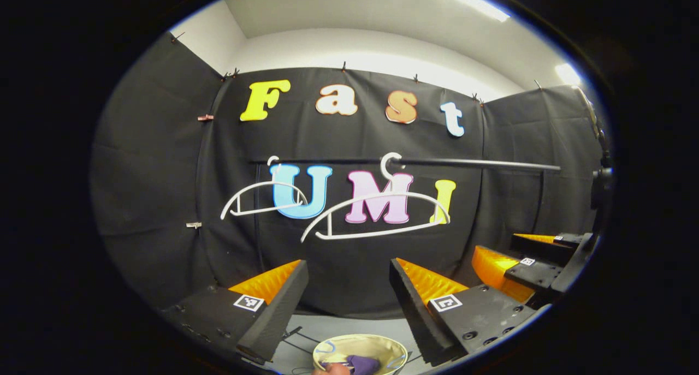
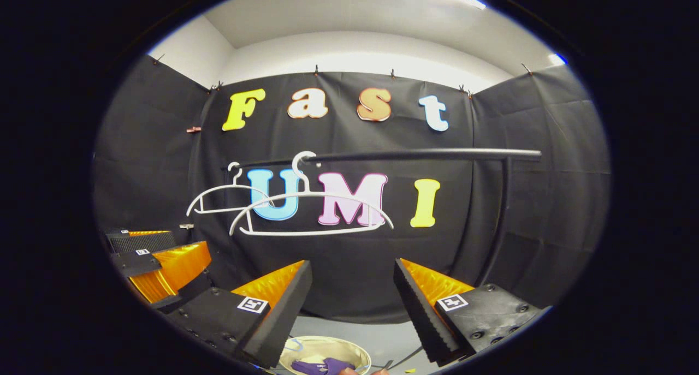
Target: Grasp the clothes on the hanger with both hands and then place them into the laundry hamper below.
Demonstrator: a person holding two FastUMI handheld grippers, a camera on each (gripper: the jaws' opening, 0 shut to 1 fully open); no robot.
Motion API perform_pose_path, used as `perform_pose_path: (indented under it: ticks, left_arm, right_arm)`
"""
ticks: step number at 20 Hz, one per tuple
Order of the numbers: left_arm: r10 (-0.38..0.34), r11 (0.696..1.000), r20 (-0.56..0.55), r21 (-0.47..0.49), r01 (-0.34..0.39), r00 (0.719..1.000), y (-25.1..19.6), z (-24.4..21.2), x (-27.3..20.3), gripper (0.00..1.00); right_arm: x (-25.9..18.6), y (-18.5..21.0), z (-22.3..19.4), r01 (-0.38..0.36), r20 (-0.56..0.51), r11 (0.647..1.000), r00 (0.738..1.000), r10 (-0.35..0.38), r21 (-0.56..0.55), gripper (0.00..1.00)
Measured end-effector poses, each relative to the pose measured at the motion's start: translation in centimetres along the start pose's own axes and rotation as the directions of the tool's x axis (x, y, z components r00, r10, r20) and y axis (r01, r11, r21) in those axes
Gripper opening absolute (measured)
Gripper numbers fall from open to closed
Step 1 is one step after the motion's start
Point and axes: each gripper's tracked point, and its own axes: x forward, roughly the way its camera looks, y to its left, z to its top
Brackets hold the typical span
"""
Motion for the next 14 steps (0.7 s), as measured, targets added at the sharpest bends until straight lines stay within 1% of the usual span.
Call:
perform_pose_path:
  ticks: [1, 2, 3, 4, 5, 6, 7, 8, 9, 10, 11, 14]
  left_arm:
    - [0.021, 0.999, 0.010, 0.025, -0.022, 1.000, -0.3, 0.3, -0.5, 0.91]
    - [0.041, 0.998, 0.017, 0.050, -0.041, 0.999, -0.4, 0.3, -0.8, 0.94]
    - [0.053, 0.996, 0.018, 0.070, -0.054, 0.998, -0.6, -0.3, -0.6, 0.91]
    - [0.060, 0.995, 0.016, 0.081, -0.061, 0.998, -0.8, -0.6, -0.8, 0.91]
    - [0.059, 0.995, 0.021, 0.084, -0.061, 0.998, -1.2, -0.8, -1.1, 0.91]
    - [0.052, 0.995, 0.020, 0.082, -0.054, 0.998, -1.6, -0.8, -1.5, 0.91]
    - [0.046, 0.995, 0.024, 0.083, -0.048, 0.999, -1.9, -0.5, -2.3, 0.94]
    - [0.041, 0.996, 0.027, 0.081, -0.043, 0.999, -2.1, -0.2, -2.8, 0.92]
    - [0.034, 0.996, 0.029, 0.077, -0.036, 0.999, -2.2, 0.0, -3.2, 0.95]
    - [0.030, 0.997, 0.028, 0.074, -0.032, 0.999, -2.1, 0.1, -3.3, 0.98]
    - [0.029, 0.997, 0.012, 0.069, -0.029, 1.000, -1.8, 0.1, -3.3, 0.99]
    - [0.032, 0.998, 0.021, 0.060, -0.033, 0.999, -0.7, 1.0, -3.3, 0.99]
  right_arm:
    - [-0.3, -0.2, 0.1, -0.012, 0.002, 1.000, 1.000, 0.012, -0.001, 0.96]
    - [-0.6, -0.5, 0.1, -0.022, 0.001, 1.000, 1.000, 0.022, 0.004, 1.00]
    - [-0.9, -0.7, 0.2, -0.031, 0.004, 0.999, 0.999, 0.031, 0.012, 0.96]
    - [-1.3, -1.1, 0.6, -0.034, 0.016, 0.999, 0.999, 0.034, 0.021, 0.93]
    - [-1.6, -1.8, 0.9, -0.027, 0.030, 0.999, 0.999, 0.026, 0.024, 0.96]
    - [-2.0, -2.7, 1.1, -0.007, 0.039, 1.000, 0.999, 0.006, 0.025, 0.96]
    - [-2.4, -3.0, 1.1, 0.007, 0.045, 1.000, 0.999, -0.008, 0.028, 0.96]
    - [-2.7, -3.2, 1.2, 0.014, 0.051, 0.999, 0.999, -0.016, 0.030, 1.00]
    - [-3.0, -3.2, 1.6, 0.018, 0.061, 0.999, 0.998, -0.020, 0.029, 1.00]
    - [-3.1, -3.3, 1.9, 0.027, 0.071, 0.999, 0.997, -0.029, 0.027, 0.96]
    - [-3.0, -3.5, 1.9, 0.040, 0.067, 0.999, 0.997, -0.041, 0.025, 0.96]
    - [-3.2, -2.5, 2.4, 0.034, 0.070, 0.999, 0.997, -0.036, 0.023, 0.96]
